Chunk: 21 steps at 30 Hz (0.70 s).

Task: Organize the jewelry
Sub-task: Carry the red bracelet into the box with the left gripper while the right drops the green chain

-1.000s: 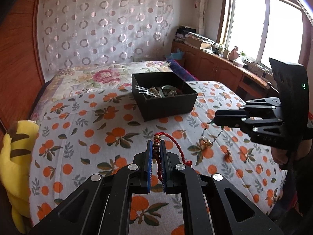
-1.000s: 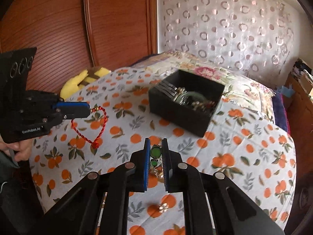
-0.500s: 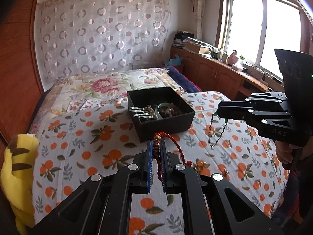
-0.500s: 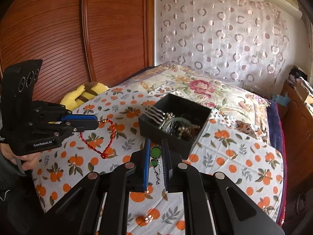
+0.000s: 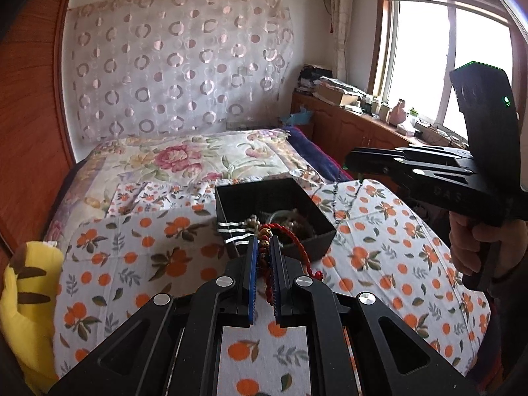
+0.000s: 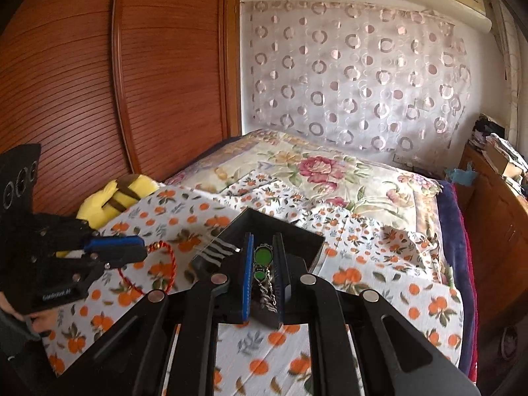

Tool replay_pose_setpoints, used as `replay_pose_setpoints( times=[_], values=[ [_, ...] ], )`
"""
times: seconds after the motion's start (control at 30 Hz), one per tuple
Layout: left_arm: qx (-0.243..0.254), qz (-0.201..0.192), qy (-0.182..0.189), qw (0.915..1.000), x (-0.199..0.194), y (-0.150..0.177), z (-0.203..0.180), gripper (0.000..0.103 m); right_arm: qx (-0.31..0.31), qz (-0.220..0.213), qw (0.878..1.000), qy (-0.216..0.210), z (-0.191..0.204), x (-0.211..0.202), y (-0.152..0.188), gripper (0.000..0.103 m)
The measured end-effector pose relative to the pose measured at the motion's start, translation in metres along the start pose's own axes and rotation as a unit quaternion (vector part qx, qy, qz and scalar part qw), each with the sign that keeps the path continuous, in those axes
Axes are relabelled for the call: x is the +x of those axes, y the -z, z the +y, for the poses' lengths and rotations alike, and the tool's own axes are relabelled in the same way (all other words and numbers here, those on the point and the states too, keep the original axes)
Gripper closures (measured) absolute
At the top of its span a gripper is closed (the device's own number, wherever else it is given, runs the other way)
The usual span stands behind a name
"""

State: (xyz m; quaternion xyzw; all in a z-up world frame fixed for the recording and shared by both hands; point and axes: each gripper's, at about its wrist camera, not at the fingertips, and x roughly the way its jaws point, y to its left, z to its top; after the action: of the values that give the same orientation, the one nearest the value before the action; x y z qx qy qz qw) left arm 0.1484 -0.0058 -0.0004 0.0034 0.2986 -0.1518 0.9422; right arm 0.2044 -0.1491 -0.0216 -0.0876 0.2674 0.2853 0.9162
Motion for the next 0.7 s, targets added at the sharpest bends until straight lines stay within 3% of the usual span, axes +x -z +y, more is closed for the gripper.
replay_pose_setpoints(
  times=[0.23, 0.4, 0.53, 0.7],
  values=[
    [-0.005, -0.006, -0.013, 0.9999, 0.013, -0.014, -0.001, 0.097, 0.041, 0.006, 0.999, -0.018, -0.017, 0.024, -0.010, 0.090],
    [0.000, -0.002, -0.019, 0.9998, 0.026, -0.022, -0.002, 0.097, 0.037, 0.034, 0.999, 0.002, -0.017, 0.040, -0.004, 0.088],
    [0.001, 0.002, -0.025, 0.9997, 0.040, -0.030, -0.001, 0.097, 0.036, 0.039, 0.999, 0.008, -0.020, 0.039, 0.005, 0.079],
    [-0.001, 0.011, -0.028, 0.9995, 0.057, -0.037, 0.000, 0.097, 0.042, 0.041, 0.998, 0.014, -0.028, 0.033, 0.014, 0.079]
  ],
)
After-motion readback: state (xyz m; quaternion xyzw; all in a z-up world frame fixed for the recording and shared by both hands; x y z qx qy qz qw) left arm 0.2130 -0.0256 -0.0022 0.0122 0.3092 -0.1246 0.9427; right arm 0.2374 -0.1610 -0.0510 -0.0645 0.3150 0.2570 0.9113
